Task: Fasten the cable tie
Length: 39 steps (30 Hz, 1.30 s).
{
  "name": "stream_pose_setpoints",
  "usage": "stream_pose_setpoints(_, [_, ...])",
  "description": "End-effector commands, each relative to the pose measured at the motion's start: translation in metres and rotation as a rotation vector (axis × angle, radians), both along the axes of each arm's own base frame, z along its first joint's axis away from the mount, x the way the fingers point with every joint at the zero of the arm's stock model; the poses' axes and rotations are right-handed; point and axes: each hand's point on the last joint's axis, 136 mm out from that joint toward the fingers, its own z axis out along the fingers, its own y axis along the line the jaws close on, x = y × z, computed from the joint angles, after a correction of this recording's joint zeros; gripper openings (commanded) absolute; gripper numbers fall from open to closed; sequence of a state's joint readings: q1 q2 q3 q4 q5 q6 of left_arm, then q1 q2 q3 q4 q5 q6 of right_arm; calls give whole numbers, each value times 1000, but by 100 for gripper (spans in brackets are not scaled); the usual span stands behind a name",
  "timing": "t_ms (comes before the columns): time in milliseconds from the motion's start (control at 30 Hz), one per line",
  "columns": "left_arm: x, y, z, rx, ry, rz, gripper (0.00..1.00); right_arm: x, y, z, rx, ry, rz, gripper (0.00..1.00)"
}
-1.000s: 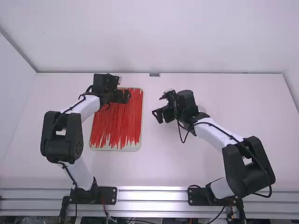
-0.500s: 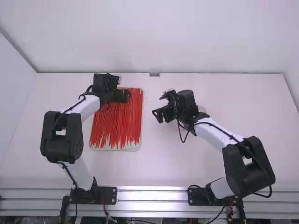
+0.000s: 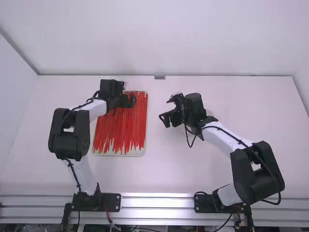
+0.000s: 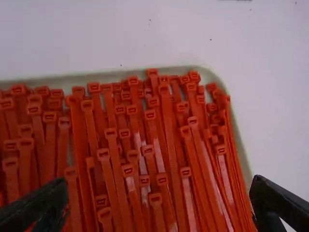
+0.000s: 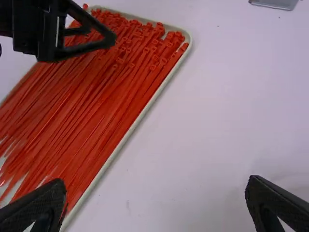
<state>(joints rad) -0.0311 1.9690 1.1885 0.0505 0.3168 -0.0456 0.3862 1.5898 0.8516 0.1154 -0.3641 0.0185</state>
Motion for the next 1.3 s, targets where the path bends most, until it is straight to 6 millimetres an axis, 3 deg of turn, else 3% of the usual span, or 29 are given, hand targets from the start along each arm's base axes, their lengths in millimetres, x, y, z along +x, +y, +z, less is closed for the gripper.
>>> stream_pose_setpoints(0, [4,-6,9,-12,-19,-7,99,6,3,9,11,-18,4,99])
stream_pose_setpoints(400, [6,-6,-9,-11,-1,-6,97,8,4,11,17,-29,4,99])
stream_pose_setpoints(933, [4,-6,-11,-9,10,-5,58,6,4,9,14,-17,3,99])
stream_pose_setpoints(1100, [4,-6,-11,-9,9,-5,53,6,4,8,12,-14,4,99])
stream_pose_setpoints(1267, [2,-6,-15,-9,8,-5,54,4,4,7,9,-7,5,99])
